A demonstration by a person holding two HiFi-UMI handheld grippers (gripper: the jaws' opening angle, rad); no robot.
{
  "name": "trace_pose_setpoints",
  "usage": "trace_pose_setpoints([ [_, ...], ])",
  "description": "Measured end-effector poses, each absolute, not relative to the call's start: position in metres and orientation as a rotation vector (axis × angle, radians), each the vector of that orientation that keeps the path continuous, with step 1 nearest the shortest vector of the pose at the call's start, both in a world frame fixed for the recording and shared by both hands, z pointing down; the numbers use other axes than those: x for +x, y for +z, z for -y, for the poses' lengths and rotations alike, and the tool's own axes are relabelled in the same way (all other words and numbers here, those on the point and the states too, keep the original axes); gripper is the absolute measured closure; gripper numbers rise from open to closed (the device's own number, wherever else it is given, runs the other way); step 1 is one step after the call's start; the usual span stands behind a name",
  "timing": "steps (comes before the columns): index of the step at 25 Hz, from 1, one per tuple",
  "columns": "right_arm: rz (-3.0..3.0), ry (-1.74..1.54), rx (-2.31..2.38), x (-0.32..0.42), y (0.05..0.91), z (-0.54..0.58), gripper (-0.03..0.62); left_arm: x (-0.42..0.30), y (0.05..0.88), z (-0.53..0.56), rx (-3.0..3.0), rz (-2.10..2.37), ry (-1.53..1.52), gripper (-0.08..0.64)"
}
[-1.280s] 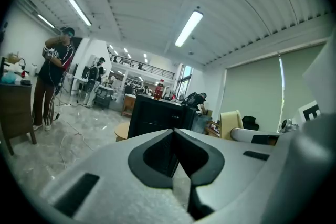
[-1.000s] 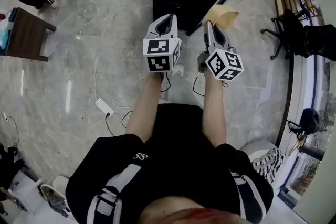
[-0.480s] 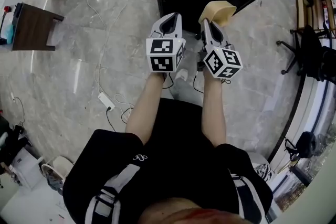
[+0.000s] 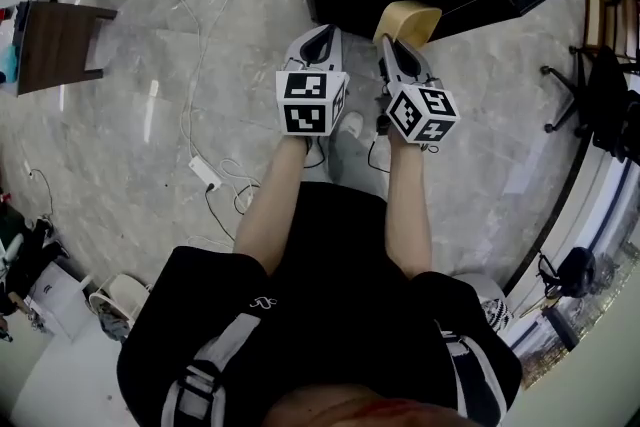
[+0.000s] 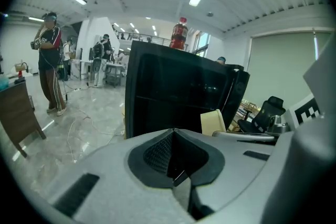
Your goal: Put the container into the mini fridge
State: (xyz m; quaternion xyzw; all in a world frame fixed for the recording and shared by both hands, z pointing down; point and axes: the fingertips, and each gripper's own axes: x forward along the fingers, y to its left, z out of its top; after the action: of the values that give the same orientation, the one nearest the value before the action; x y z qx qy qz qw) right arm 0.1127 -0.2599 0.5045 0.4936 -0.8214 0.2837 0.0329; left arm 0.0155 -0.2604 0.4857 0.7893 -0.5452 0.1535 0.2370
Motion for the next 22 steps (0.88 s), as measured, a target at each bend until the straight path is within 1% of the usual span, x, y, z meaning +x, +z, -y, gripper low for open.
trace_pose_setpoints([
  [8, 2.349, 0.794, 1.356, 0.099, 0.581, 0.301, 0.575, -0.011, 0.511, 0.296, 2.111, 1.470, 0.451, 0.554],
  [14, 2.226, 0.594, 1.140, 0.085, 0.639, 0.340, 0.575, -0.026, 0.525, 0.303, 2.104, 1.434, 0.485, 0.554],
  [22, 2.070, 0.378, 0.943, 0.085, 0.701, 0.384, 0.575, -0.040, 0.534, 0.298, 2.081, 1.424, 0.544, 0.554],
])
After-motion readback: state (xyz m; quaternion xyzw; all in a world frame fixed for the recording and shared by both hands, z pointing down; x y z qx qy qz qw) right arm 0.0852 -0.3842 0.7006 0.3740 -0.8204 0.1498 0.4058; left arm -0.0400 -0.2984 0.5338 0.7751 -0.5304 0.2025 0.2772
